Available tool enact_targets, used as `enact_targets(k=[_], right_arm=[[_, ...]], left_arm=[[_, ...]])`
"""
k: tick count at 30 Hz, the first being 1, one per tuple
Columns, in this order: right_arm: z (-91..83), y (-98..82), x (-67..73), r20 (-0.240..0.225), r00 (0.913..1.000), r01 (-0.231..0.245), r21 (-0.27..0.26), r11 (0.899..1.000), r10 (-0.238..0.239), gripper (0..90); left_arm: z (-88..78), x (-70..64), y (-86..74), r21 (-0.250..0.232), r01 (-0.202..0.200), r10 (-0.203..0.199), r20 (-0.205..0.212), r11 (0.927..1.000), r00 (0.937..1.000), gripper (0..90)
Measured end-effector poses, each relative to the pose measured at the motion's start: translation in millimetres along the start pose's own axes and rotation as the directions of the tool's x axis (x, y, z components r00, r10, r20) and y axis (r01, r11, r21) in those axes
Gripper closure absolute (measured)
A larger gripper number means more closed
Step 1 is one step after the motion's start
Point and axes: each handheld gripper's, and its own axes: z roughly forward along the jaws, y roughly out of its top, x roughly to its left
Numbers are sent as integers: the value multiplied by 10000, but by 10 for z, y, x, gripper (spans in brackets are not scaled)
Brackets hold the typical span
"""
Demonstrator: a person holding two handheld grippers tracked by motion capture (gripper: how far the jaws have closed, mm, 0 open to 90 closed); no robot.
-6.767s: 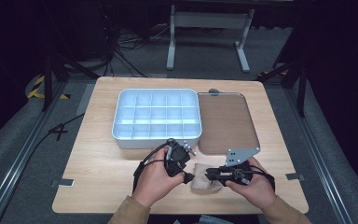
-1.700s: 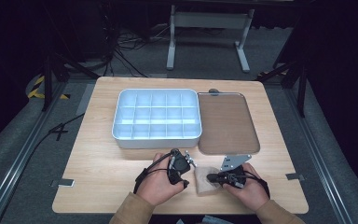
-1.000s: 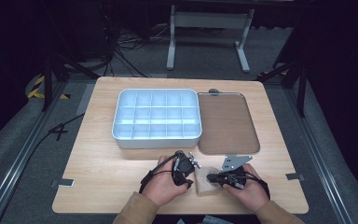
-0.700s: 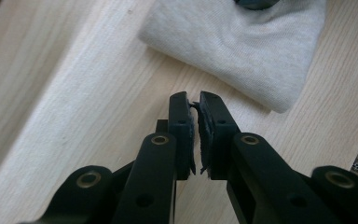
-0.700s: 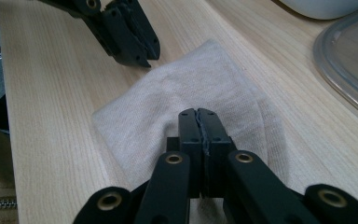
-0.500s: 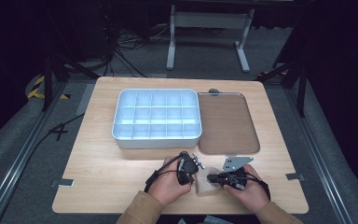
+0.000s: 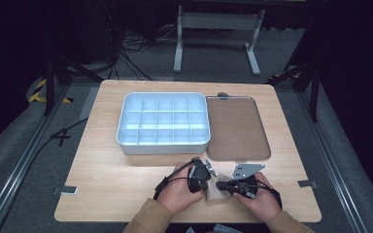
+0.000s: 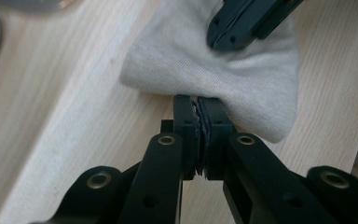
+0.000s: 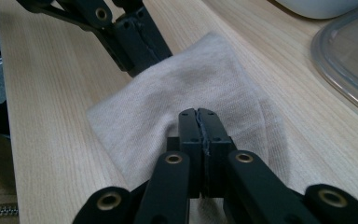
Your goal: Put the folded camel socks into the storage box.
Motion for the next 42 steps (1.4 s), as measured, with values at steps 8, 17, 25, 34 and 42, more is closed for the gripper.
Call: enact_targets(k=[8,17,25,34,42], right_arm=[[-1,-6,7,10,10000,-37,-12,10000,37,894],[-47,17,24,124,9999,73,111,9999,-74,890],[-456,-46,-198,603,9951,-785,50,9969,781,887],[-426,-186,-268,690,9902,-1306,1535,9795,1212,893],[-314,-154,-157,443,9939,-1066,1635,9808,1006,892]], left_arm=[[-24,-71,90,-364,-528,521,-194,9979,9985,850],[-34,-61,69,-343,-431,423,-223,9985,9989,843],[-40,-35,65,-80,-526,525,-140,9986,9985,848],[-39,-43,81,-140,-563,561,-139,9983,9983,844],[-58,-62,99,-287,-599,593,-217,9978,9980,832]])
